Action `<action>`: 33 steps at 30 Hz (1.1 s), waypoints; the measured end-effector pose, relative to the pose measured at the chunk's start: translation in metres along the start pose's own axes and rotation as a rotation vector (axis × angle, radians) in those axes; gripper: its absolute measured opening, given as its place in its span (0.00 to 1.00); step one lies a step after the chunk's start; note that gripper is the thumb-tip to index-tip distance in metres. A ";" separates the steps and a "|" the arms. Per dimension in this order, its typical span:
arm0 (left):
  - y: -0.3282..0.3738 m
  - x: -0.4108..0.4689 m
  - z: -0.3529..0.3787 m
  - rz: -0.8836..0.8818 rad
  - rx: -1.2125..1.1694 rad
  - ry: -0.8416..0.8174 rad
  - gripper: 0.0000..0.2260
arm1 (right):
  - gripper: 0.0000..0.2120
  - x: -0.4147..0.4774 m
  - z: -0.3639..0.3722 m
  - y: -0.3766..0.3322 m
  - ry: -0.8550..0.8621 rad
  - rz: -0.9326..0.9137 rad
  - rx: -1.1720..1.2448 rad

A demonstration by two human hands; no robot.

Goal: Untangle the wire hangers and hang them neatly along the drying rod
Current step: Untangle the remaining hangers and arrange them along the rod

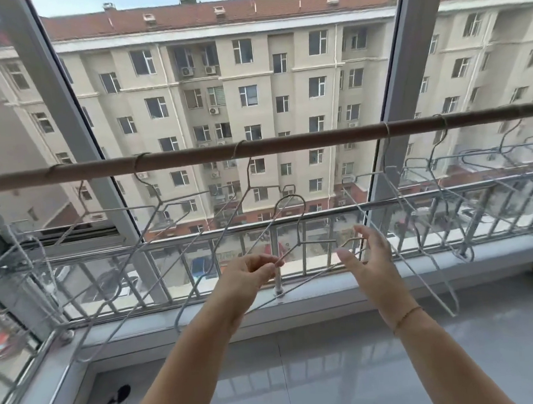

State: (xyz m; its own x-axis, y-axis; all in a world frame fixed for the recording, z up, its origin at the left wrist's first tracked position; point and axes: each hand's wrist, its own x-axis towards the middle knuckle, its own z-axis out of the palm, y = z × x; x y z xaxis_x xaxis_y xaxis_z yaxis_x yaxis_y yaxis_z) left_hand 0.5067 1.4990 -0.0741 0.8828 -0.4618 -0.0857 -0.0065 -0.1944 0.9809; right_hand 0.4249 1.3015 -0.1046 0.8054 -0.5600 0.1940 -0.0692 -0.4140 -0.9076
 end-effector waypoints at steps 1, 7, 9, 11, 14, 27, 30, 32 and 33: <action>-0.001 -0.001 -0.001 0.004 0.015 0.003 0.10 | 0.23 0.000 -0.004 0.001 -0.005 -0.006 -0.028; -0.005 -0.001 -0.001 -0.016 0.013 0.027 0.10 | 0.10 0.003 -0.033 0.000 -0.114 -0.092 -0.207; -0.005 0.002 0.003 -0.004 0.009 0.036 0.10 | 0.06 0.001 -0.043 -0.002 -0.182 -0.117 -0.219; -0.005 0.005 0.009 0.013 0.013 0.057 0.11 | 0.06 -0.003 -0.051 -0.002 -0.223 -0.136 -0.231; -0.006 0.010 0.021 0.069 0.055 0.097 0.12 | 0.11 -0.010 -0.065 0.005 -0.298 -0.063 -0.216; 0.019 -0.001 0.089 0.315 -0.062 0.516 0.03 | 0.20 -0.063 -0.081 -0.009 -0.173 0.232 0.402; 0.029 -0.007 0.106 0.122 -0.258 0.224 0.06 | 0.22 -0.074 -0.074 -0.018 -0.113 0.102 0.265; 0.036 -0.009 0.113 0.077 -0.339 0.108 0.10 | 0.23 -0.079 -0.068 -0.024 -0.085 0.024 0.197; 0.039 -0.010 0.116 0.079 -0.361 0.073 0.10 | 0.24 -0.081 -0.065 -0.027 -0.074 -0.011 0.170</action>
State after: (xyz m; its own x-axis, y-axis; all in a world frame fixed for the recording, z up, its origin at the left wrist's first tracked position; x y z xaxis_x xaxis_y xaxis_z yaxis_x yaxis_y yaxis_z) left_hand 0.4428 1.3959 -0.0548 0.9174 -0.3978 -0.0079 0.0789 0.1625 0.9835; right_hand 0.3236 1.3111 -0.0714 0.8473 -0.4989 0.1822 0.0355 -0.2891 -0.9567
